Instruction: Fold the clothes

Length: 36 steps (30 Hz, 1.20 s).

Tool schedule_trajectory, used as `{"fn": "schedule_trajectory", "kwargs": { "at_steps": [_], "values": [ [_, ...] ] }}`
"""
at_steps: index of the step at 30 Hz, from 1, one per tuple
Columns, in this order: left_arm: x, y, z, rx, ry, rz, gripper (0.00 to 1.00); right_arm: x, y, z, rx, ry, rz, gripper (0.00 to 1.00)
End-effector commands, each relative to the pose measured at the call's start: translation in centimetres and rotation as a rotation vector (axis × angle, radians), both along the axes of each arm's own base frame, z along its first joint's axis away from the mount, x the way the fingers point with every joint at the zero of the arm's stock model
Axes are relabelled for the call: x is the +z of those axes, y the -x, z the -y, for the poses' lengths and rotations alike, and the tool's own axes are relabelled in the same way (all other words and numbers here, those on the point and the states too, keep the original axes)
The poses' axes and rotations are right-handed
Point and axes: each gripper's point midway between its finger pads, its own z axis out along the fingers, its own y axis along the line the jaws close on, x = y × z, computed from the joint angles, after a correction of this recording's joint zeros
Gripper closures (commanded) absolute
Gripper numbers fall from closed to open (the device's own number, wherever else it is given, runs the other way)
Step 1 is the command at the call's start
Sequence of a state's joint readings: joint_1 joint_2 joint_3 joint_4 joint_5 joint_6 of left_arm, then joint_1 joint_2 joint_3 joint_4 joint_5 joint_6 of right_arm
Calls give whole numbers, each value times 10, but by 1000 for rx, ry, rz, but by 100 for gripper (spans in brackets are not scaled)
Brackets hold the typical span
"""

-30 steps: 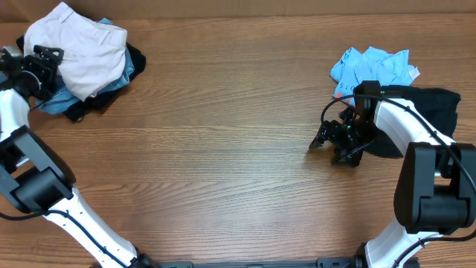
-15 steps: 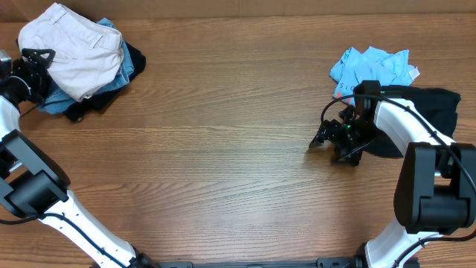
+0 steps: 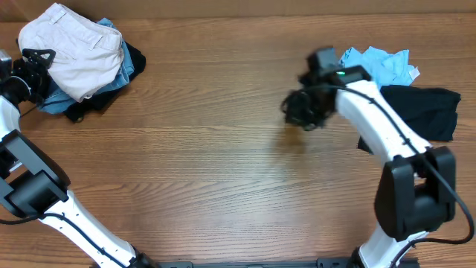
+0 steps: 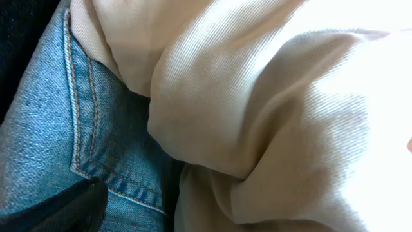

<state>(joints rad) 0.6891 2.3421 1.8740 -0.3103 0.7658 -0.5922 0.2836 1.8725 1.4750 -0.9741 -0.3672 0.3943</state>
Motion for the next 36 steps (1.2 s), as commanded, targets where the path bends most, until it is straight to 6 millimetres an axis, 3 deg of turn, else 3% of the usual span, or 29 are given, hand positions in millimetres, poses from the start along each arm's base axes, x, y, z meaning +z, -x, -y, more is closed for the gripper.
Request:
{"fn": "schedule_trajectory", "kwargs": {
  "at_steps": [1,5,8,10,11,13,14,18,20,22,24,26,29,32,36],
  "values": [
    [-13,6,-10,22,1,-22,0,76,-12,-96,114,-313,183,96],
    [-11,-1,8,-26,22,-9,0,130,-17,-191,185,-569,366,96],
    [-7,-7,26,-68,59,5,0,141,2,-229,255,-628,415,96],
    [-6,-9,33,-81,73,6,0,130,13,-236,267,-579,402,96],
    [-7,-9,33,-81,75,3,0,126,15,-235,276,-559,402,95],
    [-14,-6,28,-49,67,-35,0,113,14,-227,251,-495,382,83],
    [-38,13,12,64,79,-175,0,95,4,-207,184,-403,349,75],
    [-69,49,-12,217,51,-381,0,75,-6,-173,114,-319,284,61],
    [-76,58,-17,252,44,-431,0,70,-8,-162,92,-294,258,54],
    [-62,44,-6,127,34,-322,0,64,-8,-153,100,-270,247,45],
    [-21,15,19,-74,83,-59,1,58,-4,-147,126,-237,237,36],
    [0,4,23,-82,156,24,4,54,0,-143,147,-213,228,28],
    [-16,18,7,114,216,-144,0,44,4,-133,129,-153,202,23],
    [-12,23,6,152,242,-175,0,38,8,-126,119,-116,177,21],
    [-37,50,5,342,352,-380,0,37,8,-124,115,-104,176,17]
  ]
}}
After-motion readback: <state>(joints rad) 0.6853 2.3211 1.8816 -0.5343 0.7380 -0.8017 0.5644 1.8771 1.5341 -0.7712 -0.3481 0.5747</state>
